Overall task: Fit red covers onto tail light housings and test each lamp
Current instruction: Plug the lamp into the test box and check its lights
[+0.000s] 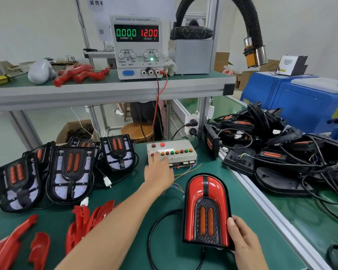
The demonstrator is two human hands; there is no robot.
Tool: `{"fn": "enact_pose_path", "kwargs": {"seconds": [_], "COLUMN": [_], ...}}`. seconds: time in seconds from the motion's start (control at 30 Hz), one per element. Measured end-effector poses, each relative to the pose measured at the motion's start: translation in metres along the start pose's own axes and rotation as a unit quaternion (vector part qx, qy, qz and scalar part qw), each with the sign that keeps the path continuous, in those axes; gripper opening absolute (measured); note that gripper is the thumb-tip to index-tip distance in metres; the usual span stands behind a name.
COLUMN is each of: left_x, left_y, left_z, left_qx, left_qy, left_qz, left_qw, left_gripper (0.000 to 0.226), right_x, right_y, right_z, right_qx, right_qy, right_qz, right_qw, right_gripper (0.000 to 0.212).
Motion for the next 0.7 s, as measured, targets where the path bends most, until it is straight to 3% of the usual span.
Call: {"fn": "enact_pose_path", "kwargs": {"seconds": [0.2, 0.4, 0.57, 0.7], "left_x": [-0.007, -0.018, -0.023, -0.021], "left_y": [0.002, -0.002, -0.006, -0.005], "left_z": [-0.005, -0.014, -0.013, -0.011], "left_qx": [0.017, -0.069, -0.095, -0.089], "left_qy": [-0.014, 0.016, 0.036, 0.028], "left_qz": [-0.005, 0.01, -0.001, -0.003], "left_qw": [1.0, 0.997, 0.995, 0.996], "left_gripper": [0.043, 0.045, 0.045, 0.045], "right_x": [0.0, -0.004, -0.003, -0.002], "right_y": [-0.001, -0.008, -0.005, -0.002], "right_z": [0.0, 0.008, 0.008, 0.005], "right_qx": [-0.006, 0.015, -0.015, -0.036], "right_qy": [0.0, 0.017, 0.03, 0.024], "right_qz": [0.009, 0.056, 0.054, 0.027], "right_qw": [1.0, 0.998, 0.998, 0.999], "right_gripper": [0.026, 0.021, 0.02, 0.032]}}
Point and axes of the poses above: each hand's wrist, its own x-axis away from the middle knuckle, its own y-axis out of the palm, z = x × y, the point moved 5 cm from there along -x, towards the middle knuckle, and after that the axes turned 11 degrees about -y, right-handed, at the moved point
